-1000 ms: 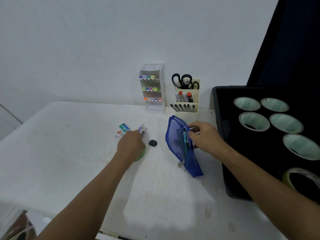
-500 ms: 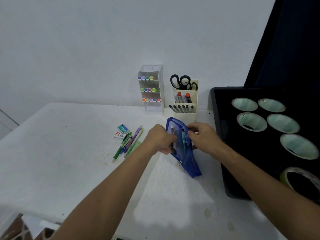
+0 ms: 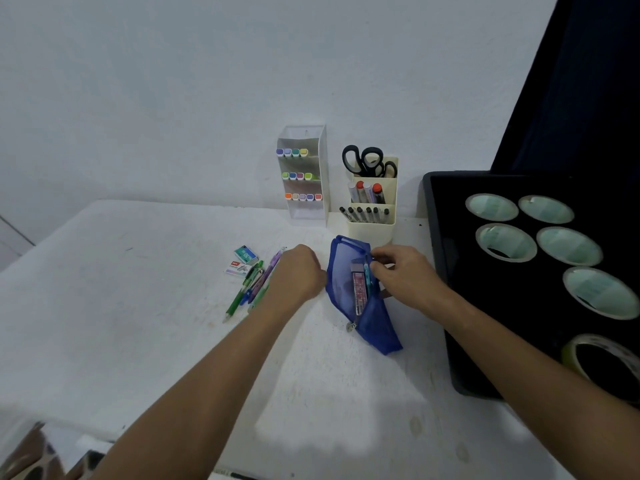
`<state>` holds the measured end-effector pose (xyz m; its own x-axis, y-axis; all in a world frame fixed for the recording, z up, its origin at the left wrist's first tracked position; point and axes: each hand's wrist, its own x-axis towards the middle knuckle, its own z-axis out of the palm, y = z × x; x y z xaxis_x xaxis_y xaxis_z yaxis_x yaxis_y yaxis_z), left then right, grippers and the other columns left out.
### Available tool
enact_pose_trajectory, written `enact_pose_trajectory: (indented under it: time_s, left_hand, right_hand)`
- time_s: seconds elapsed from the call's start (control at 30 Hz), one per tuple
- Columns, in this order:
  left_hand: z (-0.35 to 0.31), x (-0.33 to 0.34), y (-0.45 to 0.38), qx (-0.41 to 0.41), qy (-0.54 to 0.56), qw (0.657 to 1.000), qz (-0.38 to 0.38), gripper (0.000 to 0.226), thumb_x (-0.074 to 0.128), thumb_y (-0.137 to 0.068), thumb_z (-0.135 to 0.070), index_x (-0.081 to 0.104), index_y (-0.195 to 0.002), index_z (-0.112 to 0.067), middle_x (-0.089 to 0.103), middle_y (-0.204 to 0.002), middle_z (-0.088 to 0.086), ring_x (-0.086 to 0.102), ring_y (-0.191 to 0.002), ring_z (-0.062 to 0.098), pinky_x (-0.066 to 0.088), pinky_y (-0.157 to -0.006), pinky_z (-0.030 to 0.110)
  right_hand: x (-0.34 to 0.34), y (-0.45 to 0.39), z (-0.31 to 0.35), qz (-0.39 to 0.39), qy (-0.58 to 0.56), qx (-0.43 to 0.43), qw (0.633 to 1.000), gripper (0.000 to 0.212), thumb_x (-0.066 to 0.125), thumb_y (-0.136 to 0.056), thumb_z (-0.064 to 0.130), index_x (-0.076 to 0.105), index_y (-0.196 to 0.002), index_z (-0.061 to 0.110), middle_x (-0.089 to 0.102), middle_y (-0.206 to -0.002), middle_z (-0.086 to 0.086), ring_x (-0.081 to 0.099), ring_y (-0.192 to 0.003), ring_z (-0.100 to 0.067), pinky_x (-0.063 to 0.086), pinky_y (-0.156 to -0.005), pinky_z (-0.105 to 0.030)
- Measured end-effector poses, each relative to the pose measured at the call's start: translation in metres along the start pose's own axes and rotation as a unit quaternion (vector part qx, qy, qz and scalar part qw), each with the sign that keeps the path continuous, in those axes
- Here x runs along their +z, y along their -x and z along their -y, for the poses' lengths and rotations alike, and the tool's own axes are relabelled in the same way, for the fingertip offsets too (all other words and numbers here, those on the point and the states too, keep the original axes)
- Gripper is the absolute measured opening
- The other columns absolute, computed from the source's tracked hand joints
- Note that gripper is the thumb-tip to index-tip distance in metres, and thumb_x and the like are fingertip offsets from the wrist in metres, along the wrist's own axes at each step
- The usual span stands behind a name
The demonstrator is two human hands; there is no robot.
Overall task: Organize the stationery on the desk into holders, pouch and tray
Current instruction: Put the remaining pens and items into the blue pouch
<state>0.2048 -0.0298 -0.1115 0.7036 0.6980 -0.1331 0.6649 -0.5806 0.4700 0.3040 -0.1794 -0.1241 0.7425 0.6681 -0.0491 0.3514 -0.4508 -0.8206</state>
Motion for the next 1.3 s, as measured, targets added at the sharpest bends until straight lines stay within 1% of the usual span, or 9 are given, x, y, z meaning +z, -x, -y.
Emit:
enact_pose_trajectory:
  time_s: [0.07, 0.17, 0.3, 0.4, 0.67, 0.97, 1.1, 1.23, 1.3]
  left_hand:
    - [0.013, -0.009, -0.005, -0.024, -0.019, 0.999, -0.017, 0.007, 0.061, -0.083, -0.010, 0.065, -0.084, -0.004, 0.061, -0.078, 0.009, 0.059, -0.076, 0.024, 0.049, -0.067, 0.030]
    - [0.038, -0.016, -0.014, -0.047, -0.036, 0.997, -0.044, 0.018, 0.054, -0.080, -0.003, 0.047, -0.063, -0.007, 0.044, -0.059, 0.004, 0.047, -0.058, 0.019, 0.033, -0.049, 0.025]
    - [0.060, -0.021, -0.020, -0.066, -0.080, 0.993, -0.056, 0.011, 0.051, -0.080, -0.003, 0.060, -0.074, -0.007, 0.054, -0.067, 0.008, 0.049, -0.061, 0.020, 0.034, -0.052, 0.025]
    - [0.068, -0.018, -0.022, -0.078, -0.113, 0.990, -0.044, 0.014, 0.053, -0.082, -0.008, 0.055, -0.069, -0.010, 0.064, -0.083, 0.015, 0.048, -0.062, 0.020, 0.038, -0.058, 0.028]
    - [0.073, -0.002, -0.018, -0.073, -0.203, 0.976, -0.043, 0.014, 0.051, -0.092, -0.013, 0.060, -0.102, -0.008, 0.062, -0.093, 0.008, 0.061, -0.082, 0.024, 0.044, -0.066, 0.032]
    - [0.070, 0.008, -0.012, -0.047, -0.185, 0.980, -0.048, 0.020, 0.046, -0.093, -0.009, 0.058, -0.109, -0.003, 0.061, -0.106, 0.013, 0.061, -0.096, 0.027, 0.046, -0.070, 0.034]
    - [0.047, 0.003, -0.005, -0.031, -0.131, 0.990, -0.047, 0.015, 0.054, -0.088, -0.011, 0.057, -0.101, -0.003, 0.063, -0.096, 0.013, 0.062, -0.089, 0.027, 0.049, -0.071, 0.035]
    - [0.007, -0.011, 0.006, 0.006, 0.041, 0.996, -0.078, 0.014, 0.064, -0.083, -0.025, 0.060, -0.091, -0.013, 0.064, -0.081, 0.005, 0.062, -0.069, 0.019, 0.049, -0.065, 0.027]
    - [-0.008, -0.013, 0.011, 0.002, 0.120, 0.992, -0.040, 0.020, 0.067, -0.080, -0.024, 0.068, -0.088, -0.006, 0.064, -0.074, 0.003, 0.059, -0.061, 0.016, 0.045, -0.057, 0.025]
  right_hand:
    - [0.001, 0.000, 0.001, 0.004, 0.003, 0.002, 1.000, 0.034, 0.051, -0.097, 0.022, 0.056, -0.129, 0.015, 0.060, -0.121, -0.004, 0.060, -0.106, -0.020, 0.058, -0.084, -0.040]
    - [0.002, 0.000, 0.002, 0.005, 0.007, 0.004, 1.000, 0.034, 0.051, -0.097, 0.022, 0.056, -0.129, 0.014, 0.060, -0.122, -0.005, 0.060, -0.106, -0.021, 0.058, -0.085, -0.041]
    - [0.002, 0.001, 0.003, 0.003, 0.008, 0.006, 1.000, 0.033, 0.050, -0.097, 0.022, 0.055, -0.129, 0.015, 0.060, -0.123, -0.005, 0.060, -0.106, -0.020, 0.058, -0.085, -0.041]
    - [0.003, 0.001, 0.003, 0.003, 0.010, 0.008, 1.000, 0.032, 0.050, -0.097, 0.021, 0.055, -0.128, 0.015, 0.059, -0.124, -0.006, 0.059, -0.107, -0.020, 0.058, -0.086, -0.041]
    - [0.003, 0.002, 0.004, 0.003, 0.011, 0.012, 1.000, 0.033, 0.049, -0.097, 0.021, 0.054, -0.129, 0.015, 0.058, -0.125, -0.006, 0.058, -0.109, -0.021, 0.057, -0.088, -0.042]
    - [0.001, 0.003, 0.004, -0.004, 0.016, 0.014, 1.000, 0.032, 0.048, -0.098, 0.020, 0.055, -0.129, 0.015, 0.059, -0.123, -0.006, 0.059, -0.106, -0.021, 0.057, -0.088, -0.040]
    - [0.000, 0.003, 0.004, -0.011, 0.008, 0.018, 1.000, 0.030, 0.047, -0.098, 0.018, 0.056, -0.126, 0.014, 0.061, -0.118, -0.006, 0.061, -0.103, -0.021, 0.058, -0.084, -0.041]
    - [-0.001, 0.003, 0.005, -0.016, -0.005, 0.022, 1.000, 0.029, 0.047, -0.098, 0.017, 0.058, -0.124, 0.013, 0.064, -0.114, -0.007, 0.063, -0.099, -0.022, 0.058, -0.083, -0.041]
    - [-0.002, 0.003, 0.004, -0.014, -0.006, 0.022, 1.000, 0.029, 0.047, -0.098, 0.017, 0.058, -0.124, 0.012, 0.064, -0.114, -0.007, 0.063, -0.099, -0.022, 0.058, -0.083, -0.041]
